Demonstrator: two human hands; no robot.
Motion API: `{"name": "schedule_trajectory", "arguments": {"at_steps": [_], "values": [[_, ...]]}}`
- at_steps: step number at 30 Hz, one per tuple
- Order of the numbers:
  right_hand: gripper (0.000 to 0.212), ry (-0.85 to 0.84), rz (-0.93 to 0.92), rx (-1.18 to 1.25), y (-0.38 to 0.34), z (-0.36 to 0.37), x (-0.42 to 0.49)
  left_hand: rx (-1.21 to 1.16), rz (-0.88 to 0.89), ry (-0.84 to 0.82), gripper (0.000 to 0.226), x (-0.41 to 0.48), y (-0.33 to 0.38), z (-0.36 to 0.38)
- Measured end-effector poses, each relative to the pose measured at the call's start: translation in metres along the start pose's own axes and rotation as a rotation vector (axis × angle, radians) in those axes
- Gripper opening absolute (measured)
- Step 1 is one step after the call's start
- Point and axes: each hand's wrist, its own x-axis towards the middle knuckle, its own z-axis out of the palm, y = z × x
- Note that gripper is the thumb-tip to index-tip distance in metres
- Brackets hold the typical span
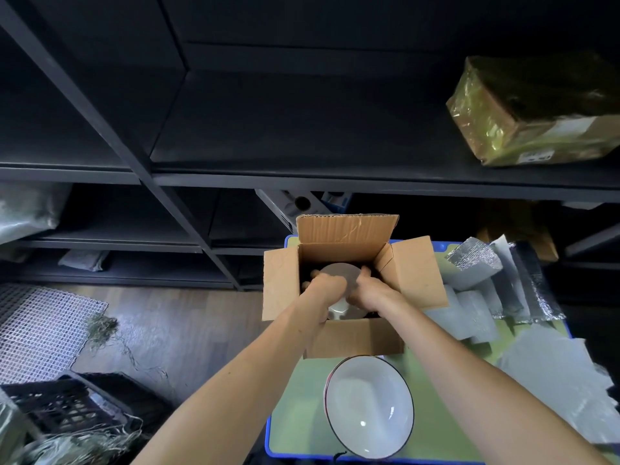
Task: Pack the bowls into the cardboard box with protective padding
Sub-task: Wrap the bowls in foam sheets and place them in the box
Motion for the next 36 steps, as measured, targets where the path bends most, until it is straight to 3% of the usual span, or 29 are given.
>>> {"name": "schedule_trajectory", "arguments": {"at_steps": [5, 9, 13, 24, 36], "values": [[0.065, 0.118, -0.084, -0.068, 0.001, 0.002, -0.010, 0.154, 0.069, 0.039, 0.058, -0.008, 0.002, -0.006], [0.062, 0.132, -0.092, -0.180, 0.000, 0.000, -0.022, 0.296, 0.142, 0.032, 0.056, -0.024, 0.001, -0.011], [0.044, 0.233, -0.193, -0.199, 0.010, -0.003, -0.039, 0.349, 0.361, 0.070, 0.054, -0.039, -0.015, -0.019], [0.040, 0.501, -0.526, -0.023, 0.065, 0.008, -0.103, 0.533, 0.894, 0.313, 0.040, -0.086, -0.067, -0.036], [0.038, 0.610, -0.440, 0.016, 0.160, 0.022, -0.139, 0.721, 1.147, 0.267, 0.048, -0.114, -0.066, 0.037]]}}
